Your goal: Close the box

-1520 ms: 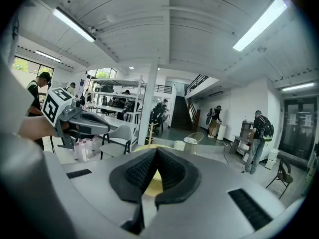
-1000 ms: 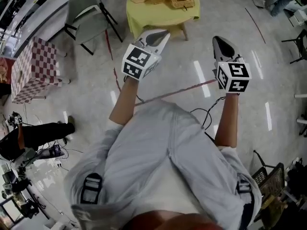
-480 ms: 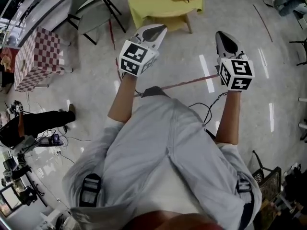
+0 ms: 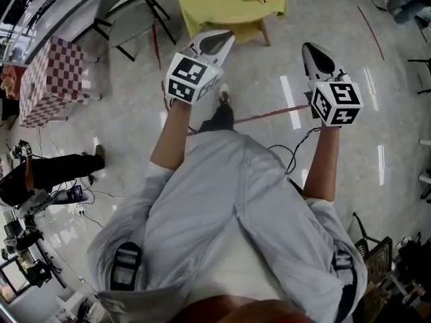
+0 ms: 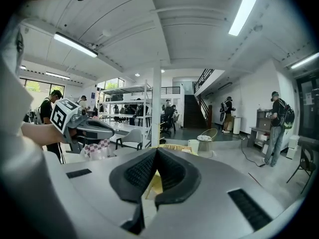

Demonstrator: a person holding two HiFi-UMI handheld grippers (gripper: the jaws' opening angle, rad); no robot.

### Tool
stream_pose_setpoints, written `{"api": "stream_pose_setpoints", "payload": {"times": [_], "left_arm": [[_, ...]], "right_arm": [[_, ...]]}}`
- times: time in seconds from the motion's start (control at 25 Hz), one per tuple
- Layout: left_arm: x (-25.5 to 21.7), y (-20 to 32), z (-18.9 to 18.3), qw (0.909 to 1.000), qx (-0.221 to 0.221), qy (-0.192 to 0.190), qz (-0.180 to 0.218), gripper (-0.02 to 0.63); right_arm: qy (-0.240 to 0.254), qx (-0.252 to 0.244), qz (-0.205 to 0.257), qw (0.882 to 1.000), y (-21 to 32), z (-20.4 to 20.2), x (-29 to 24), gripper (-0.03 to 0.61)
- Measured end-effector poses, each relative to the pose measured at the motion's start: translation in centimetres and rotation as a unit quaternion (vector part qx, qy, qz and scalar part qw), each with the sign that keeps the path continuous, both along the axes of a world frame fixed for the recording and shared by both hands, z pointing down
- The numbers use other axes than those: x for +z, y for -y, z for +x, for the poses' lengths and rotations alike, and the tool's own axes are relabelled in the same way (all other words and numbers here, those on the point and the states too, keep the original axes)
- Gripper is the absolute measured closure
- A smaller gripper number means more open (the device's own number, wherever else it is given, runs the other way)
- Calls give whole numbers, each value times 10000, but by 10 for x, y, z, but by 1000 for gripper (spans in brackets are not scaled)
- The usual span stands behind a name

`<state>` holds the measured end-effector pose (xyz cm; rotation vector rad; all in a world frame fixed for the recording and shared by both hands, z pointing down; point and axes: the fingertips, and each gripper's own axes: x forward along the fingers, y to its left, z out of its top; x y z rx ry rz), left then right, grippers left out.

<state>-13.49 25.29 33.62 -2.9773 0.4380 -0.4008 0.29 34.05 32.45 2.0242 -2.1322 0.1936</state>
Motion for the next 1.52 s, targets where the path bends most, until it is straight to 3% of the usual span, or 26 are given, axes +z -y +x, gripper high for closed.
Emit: {"api": "stream_pose_setpoints", "payload": {"times": [0.24,0.88,1.12,1.32,1.52], "left_arm": [[9,48,32,9999,117,-11,25,584],[7,248,129,9993,368,13,-56,584],[12,302,150,9988,470,34,-142,584],[23,344,160,9985,479,53,-260,584],[38,374,172,9975,577,85,-393,584]], "right_arm": [[-61,135,-26,9999,40,29,3,555],[-11,203,-24,9998,237,102,-11,555],[58,247,-298,9992,295,118,2,555],[245,503,-426,9975,330,134,17,555],[102,872,-596,9944,354,153,35,554]]}}
